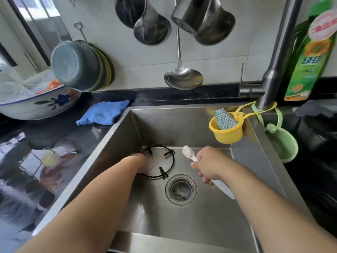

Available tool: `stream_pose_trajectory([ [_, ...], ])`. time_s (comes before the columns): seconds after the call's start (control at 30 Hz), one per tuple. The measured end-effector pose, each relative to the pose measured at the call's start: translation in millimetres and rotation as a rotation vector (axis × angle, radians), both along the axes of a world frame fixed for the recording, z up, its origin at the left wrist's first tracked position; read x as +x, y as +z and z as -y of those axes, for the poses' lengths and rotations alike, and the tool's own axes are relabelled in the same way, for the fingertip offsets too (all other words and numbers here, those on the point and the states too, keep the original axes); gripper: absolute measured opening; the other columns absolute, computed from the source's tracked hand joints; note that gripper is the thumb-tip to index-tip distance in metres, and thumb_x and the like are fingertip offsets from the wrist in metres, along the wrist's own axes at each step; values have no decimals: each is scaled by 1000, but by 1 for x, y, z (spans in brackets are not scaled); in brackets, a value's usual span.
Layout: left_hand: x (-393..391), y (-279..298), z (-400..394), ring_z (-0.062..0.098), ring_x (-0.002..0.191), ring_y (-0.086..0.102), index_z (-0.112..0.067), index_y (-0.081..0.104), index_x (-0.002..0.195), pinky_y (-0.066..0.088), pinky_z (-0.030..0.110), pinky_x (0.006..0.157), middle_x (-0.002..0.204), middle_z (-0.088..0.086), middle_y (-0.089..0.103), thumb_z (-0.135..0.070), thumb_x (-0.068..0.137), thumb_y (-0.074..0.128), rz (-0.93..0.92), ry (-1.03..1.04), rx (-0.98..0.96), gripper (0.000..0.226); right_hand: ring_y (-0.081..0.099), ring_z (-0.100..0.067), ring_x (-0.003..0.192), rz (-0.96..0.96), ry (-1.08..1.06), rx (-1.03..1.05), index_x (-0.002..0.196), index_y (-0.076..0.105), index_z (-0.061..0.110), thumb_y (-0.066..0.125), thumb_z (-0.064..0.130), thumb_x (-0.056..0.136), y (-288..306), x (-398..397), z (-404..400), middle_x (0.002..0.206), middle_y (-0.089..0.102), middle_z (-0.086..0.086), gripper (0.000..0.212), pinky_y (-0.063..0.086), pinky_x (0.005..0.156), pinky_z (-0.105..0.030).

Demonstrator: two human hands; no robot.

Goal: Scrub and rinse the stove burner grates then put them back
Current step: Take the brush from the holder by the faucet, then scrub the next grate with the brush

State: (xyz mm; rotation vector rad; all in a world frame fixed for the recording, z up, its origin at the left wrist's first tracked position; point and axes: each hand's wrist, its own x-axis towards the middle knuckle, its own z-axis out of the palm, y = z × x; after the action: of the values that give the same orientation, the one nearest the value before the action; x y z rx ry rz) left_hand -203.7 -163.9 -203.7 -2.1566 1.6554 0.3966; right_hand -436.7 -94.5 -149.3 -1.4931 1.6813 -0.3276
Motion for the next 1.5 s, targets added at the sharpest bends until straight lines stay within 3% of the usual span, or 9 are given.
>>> stream_pose_trajectory([
  [0.27, -6, -6, -18, 37, 126, 58, 7, 54, 138, 47, 38, 101, 139, 20, 59, -8, 104, 44, -210, 81, -11, 38, 55, -28, 57, 9, 12, 60, 77, 52, 9, 57, 20, 97, -4, 8, 3, 73, 62, -18, 23, 47, 55, -33],
  [0.4, -5, 7, -4, 21, 73, 69, 4, 66, 117, 60, 27, 68, 111, 15, 73, -5, 96, 62, -595, 386, -110, 23, 58, -28, 56, -12, -47, 60, 95, 61, 9, 55, 25, 97, -7, 1, 8, 75, 65, -16, 18, 49, 56, -32],
  [0.47, -9, 28, -9, 22, 69, 70, -1, 63, 112, 64, 33, 70, 93, 12, 71, 2, 93, 64, -697, 373, -173, 19, 60, -28, 55, -12, -54, 5, 100, 59, 11, 53, 25, 98, -6, -1, 8, 80, 69, -17, 16, 50, 55, -31],
  [0.67, -14, 97, -61, 33, 86, 75, -23, 27, 152, 64, 45, 74, 108, 17, 69, 6, 92, 65, -956, 279, -290, 76, 66, -32, 67, -30, -101, -306, 82, 58, 13, 48, 28, 100, 26, -6, -12, 84, 72, -13, 26, 54, 63, -37],
  [0.77, -16, 126, -86, 24, 69, 72, 3, 50, 126, 64, 41, 67, 89, 19, 74, -1, 102, 56, -1252, 346, -288, 25, 61, -31, 73, -64, -115, -486, 85, 63, 13, 42, 27, 103, 68, -7, -24, 83, 69, -10, 31, 46, 62, -37],
  [0.87, -27, 130, -95, 18, 56, 59, -4, 63, 106, 52, 24, 47, 81, 15, 65, -6, 106, 49, -1538, 489, -371, 14, 52, -26, 66, -189, -29, -575, 88, 63, 16, 38, 21, 105, 96, -8, -40, 84, 65, -14, 31, 36, 57, -34],
  [1.07, -31, 97, -95, 17, 47, 44, -9, 65, 87, 37, 24, 43, 76, 10, 65, -15, 106, 45, -1261, 262, -520, 28, 55, -16, 73, -113, -110, -698, 146, 45, 45, 48, 21, 104, 61, -18, -72, 99, 67, 3, 49, 48, 65, -36],
  [1.2, -28, 99, -90, 20, 65, 52, -15, 71, 93, 40, 26, 44, 84, 10, 67, -19, 106, 46, -1225, 218, -607, 28, 53, -9, 69, -257, -148, -721, 142, 46, 53, 49, 21, 103, 59, -29, -56, 93, 63, 8, 51, 37, 52, -24],
  [1.5, -44, 94, -87, 18, 68, 54, -18, 73, 92, 41, 28, 49, 87, 11, 69, -17, 105, 46, -1293, 221, -661, 30, 55, -20, 82, -374, -47, -707, 143, 48, 48, 49, 21, 103, 50, -19, -50, 100, 63, 4, 48, 52, 69, -38],
])
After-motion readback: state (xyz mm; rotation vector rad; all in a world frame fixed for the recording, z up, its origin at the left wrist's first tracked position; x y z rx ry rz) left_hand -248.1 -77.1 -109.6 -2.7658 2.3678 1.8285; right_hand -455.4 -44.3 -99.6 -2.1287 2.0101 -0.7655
